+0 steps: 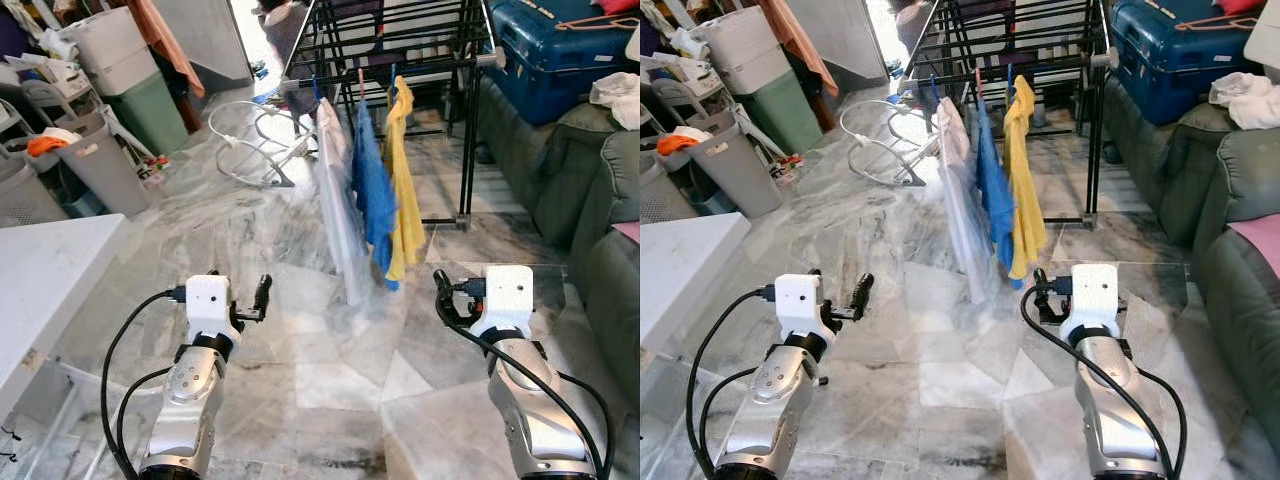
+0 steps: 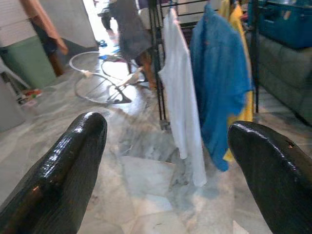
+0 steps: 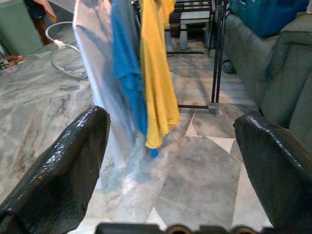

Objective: Hang hanger

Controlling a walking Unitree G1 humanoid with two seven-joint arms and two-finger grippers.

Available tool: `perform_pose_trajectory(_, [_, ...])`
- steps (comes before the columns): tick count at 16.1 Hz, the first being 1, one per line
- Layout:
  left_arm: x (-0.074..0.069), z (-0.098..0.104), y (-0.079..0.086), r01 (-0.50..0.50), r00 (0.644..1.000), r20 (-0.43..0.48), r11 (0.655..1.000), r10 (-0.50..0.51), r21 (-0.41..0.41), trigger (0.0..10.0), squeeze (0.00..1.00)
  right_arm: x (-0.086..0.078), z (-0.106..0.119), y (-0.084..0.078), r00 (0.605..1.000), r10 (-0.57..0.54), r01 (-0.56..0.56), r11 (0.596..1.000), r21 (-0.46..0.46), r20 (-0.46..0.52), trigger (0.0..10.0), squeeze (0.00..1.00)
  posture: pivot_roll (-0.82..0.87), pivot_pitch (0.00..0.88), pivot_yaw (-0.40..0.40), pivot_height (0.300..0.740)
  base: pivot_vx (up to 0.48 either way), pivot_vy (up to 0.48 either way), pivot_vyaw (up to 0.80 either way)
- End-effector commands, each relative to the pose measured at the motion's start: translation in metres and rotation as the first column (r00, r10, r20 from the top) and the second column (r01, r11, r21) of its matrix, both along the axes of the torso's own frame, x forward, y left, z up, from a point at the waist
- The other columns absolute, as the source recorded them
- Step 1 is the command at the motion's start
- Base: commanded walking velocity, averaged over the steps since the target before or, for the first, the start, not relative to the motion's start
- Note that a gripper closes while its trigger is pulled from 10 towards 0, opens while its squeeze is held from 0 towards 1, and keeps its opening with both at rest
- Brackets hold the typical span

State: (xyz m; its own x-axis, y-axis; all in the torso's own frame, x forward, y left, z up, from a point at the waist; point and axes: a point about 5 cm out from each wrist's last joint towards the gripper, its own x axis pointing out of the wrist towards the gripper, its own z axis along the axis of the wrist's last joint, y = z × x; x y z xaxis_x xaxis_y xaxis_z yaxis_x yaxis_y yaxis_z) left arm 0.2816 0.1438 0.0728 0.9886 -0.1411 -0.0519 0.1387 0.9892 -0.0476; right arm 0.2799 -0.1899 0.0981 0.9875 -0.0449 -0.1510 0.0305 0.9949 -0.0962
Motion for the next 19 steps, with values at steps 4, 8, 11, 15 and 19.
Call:
perform_pose_trajectory(4, [-0.0037, 0.0007, -0.001, 0.039, 0.999, 0.014, 0.999, -0.038, -0.03, 10.0, 0.0, -0.0025, 0.0003, 0.0036, 1.0, 0.01, -0.01, 1.0, 0.003, 0.001, 10.0, 0.0, -0.24, 0.0, 0.217, 0.74, 0.069, 0.0, 0.0])
perform_pose_trajectory(8, [-0.0045, 0.0006, -0.0015, 0.045, 0.999, 0.016, 0.998, -0.044, -0.037, 10.0, 0.0, -0.0021, 0.0008, 0.0035, 1.0, 0.013, -0.013, 1.0, 0.004, 0.001, 10.0, 0.0, -0.24, 0.0, 0.215, 0.74, 0.314, 0.158, 0.0])
perform_pose_trajectory(11, [-0.0048, 0.0, -0.0012, 0.05, 0.999, 0.014, 0.998, -0.05, -0.047, 10.0, 0.0, -0.0026, 0.0007, 0.0047, 1.0, 0.018, -0.018, 1.0, 0.005, -0.003, 10.0, 0.0, -0.24, 0.0, 0.211, 0.74, 0.279, 0.391, 0.0])
perform_pose_trajectory(15, [-0.0059, -0.0007, -0.0036, 0.054, 0.998, 0.012, 0.997, -0.054, -0.051, 10.0, 0.0, -0.0027, 0.0009, 0.0039, 1.0, 0.019, -0.019, 1.0, 0.002, -0.004, 10.0, 0.0, -0.24, 0.0, 0.207, 0.74, 0.281, 0.39, 0.0])
perform_pose_trajectory(19, [-0.0071, -0.0017, -0.0056, 0.071, 0.997, 0.01, 0.997, -0.071, -0.041, 10.0, 0.0, -0.0021, 0.0009, 0.004, 1.0, 0.012, -0.012, 1.0, 0.001, -0.004, 10.0, 0.0, -0.24, 0.0, 0.208, 0.74, 0.281, 0.389, 0.0])
